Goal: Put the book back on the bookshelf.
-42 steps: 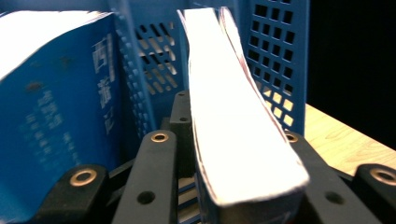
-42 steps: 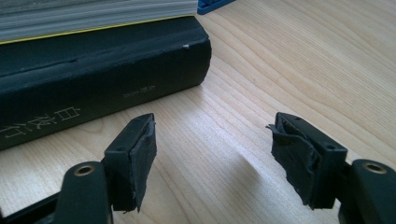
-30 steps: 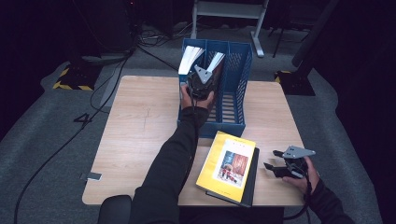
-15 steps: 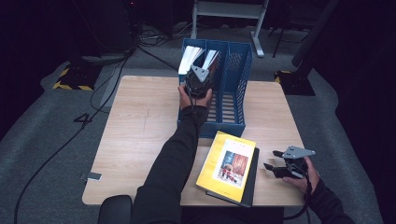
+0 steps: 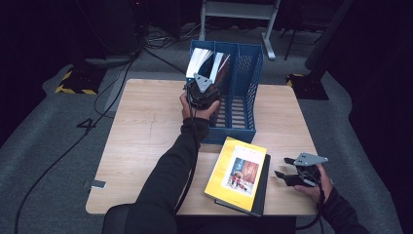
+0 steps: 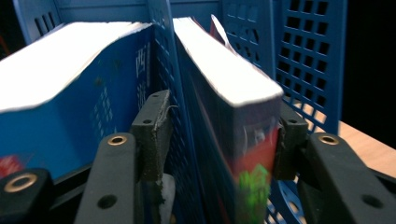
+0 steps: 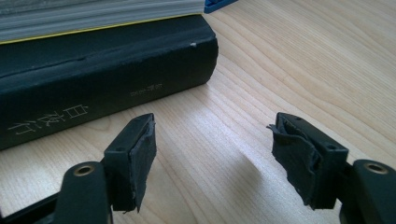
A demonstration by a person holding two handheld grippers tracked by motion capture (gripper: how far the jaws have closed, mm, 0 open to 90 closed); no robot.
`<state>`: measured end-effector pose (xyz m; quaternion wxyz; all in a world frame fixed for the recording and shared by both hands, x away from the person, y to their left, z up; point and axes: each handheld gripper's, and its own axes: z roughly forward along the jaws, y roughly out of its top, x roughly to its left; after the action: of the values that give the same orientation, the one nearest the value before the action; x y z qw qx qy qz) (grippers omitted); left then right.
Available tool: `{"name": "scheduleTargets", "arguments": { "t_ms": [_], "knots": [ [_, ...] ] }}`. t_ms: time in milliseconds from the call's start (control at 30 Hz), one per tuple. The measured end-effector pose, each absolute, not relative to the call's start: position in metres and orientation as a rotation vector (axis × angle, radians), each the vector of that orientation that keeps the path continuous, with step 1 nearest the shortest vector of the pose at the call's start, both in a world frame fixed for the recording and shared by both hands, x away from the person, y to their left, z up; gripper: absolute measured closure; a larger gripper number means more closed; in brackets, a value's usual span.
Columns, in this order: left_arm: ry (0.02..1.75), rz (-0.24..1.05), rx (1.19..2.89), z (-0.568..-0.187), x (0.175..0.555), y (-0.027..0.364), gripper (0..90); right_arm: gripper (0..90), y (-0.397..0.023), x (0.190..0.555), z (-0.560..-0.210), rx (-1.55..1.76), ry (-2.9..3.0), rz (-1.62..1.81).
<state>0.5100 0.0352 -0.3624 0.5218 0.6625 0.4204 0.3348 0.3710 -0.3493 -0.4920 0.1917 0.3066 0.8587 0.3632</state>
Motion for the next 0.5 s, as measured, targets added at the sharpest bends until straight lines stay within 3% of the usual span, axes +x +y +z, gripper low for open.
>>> {"name": "scheduleTargets", "arguments": {
  "t_ms": [500],
  "knots": [
    [0.831,0.752,1.683,-0.37,0.468,0.07,41.3,30.8,-0.35,0.371,-0.493,0.881,2.411,1.028]
  ]
}}
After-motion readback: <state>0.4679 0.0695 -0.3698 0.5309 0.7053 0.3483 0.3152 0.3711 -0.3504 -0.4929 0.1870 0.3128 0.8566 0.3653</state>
